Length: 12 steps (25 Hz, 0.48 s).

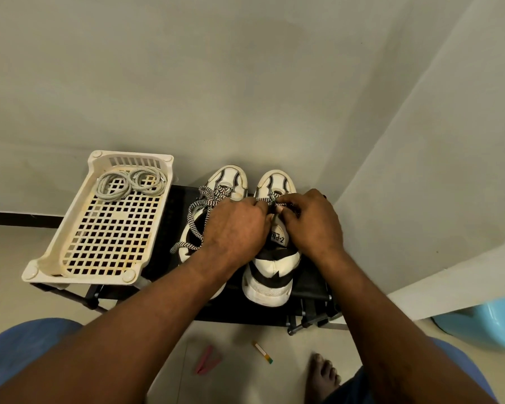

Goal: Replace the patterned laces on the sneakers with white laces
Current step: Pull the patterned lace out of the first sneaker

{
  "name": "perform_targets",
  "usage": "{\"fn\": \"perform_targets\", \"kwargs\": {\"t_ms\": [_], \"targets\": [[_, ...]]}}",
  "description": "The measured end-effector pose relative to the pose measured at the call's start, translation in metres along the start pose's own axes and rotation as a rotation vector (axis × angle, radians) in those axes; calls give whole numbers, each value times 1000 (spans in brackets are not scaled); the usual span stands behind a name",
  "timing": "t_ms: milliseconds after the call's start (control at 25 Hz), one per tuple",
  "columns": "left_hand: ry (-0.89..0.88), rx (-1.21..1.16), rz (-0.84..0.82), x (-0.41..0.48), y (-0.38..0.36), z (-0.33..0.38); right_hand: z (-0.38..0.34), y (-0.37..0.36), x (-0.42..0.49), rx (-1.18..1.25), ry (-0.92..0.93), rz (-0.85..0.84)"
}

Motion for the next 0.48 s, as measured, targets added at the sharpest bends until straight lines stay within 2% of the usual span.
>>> {"fn": "perform_targets", "kwargs": {"t_ms": [80,160,200,320,360,400,440,480], "targets": [[2,21,-3,-1,2,-1,1,-1,2,-92,16,51],[-8,50,-13,-3,2,0,2,0,2,5,-27,131],[-15,55,-18,-3,2,-1,7,0,2,213,-114,152],[-3,-1,-9,-3,0,-5,18,0,4,1311,-462,64],[6,-23,-2,-3,-1,-7,18,4,5,1546,-507,49],[11,-40,4,-2,-2,-9,22,9,6,1633,-537,63],[9,-53,7,-2,-3,-10,27,14,7,1590,-546,99],[9,-62,10,-1,-4,-10,32,19,9,1412,-519,130]]}}
Point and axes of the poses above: each hand's wrist, its own x-axis towards the middle knuckle, its own y-axis out of the back of the hand, z = x × y, the point moved 6 cm from there along x, towards the middle knuckle, and after that the axes turned 15 degrees about -x, right-handed, at the moved point
